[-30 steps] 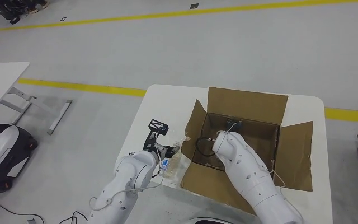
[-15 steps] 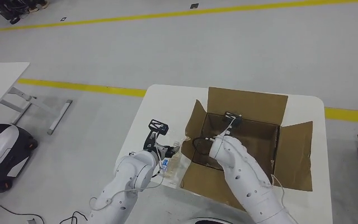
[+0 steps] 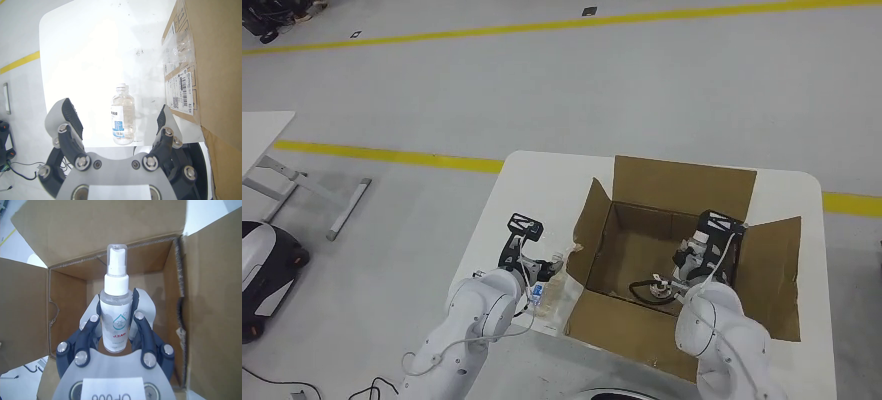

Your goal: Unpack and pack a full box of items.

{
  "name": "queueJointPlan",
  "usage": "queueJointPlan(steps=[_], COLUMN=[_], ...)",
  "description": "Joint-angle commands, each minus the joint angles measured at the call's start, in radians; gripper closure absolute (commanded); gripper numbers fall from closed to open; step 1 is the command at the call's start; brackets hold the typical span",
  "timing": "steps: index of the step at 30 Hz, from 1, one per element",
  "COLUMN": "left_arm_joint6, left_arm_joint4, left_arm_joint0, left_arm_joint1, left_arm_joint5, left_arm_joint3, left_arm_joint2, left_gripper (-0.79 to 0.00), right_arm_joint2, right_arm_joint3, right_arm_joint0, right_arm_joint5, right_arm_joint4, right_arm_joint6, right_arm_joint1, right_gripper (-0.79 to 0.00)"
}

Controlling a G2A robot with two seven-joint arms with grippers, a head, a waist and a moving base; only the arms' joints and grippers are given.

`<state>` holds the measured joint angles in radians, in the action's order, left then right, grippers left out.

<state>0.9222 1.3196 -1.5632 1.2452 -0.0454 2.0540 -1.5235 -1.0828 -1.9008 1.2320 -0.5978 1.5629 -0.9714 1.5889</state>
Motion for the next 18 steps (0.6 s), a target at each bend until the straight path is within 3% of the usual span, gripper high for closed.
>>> queueJointPlan(steps=[1, 13, 18], left_arm_joint6=[0.000, 0.000, 0.000], left_arm_joint4=[0.000, 0.000, 0.000], left_arm_joint0=[0.000, 0.000, 0.000], left_arm_joint1=[0.000, 0.000, 0.000], left_arm_joint5=[0.000, 0.000, 0.000], left_arm_joint3=[0.000, 0.000, 0.000], left_arm_joint2=[0.000, 0.000, 0.000], left_gripper=[-0.785, -0.785, -0.785], right_arm_joint2=[-0.011, -0.011, -0.086], right_arm_joint3=[-0.011, -0.016, -0.127], right_arm_joint0=[0.013, 0.013, 0.022], right_arm_joint5=[0.000, 0.006, 0.070], right_arm_joint4=[-0.005, -0.006, -0.052], right_arm_joint6=[0.010, 0.017, 0.039], right_arm_joint1=[-0.001, -0.001, -0.006], right_gripper=[0.000, 0.000, 0.000])
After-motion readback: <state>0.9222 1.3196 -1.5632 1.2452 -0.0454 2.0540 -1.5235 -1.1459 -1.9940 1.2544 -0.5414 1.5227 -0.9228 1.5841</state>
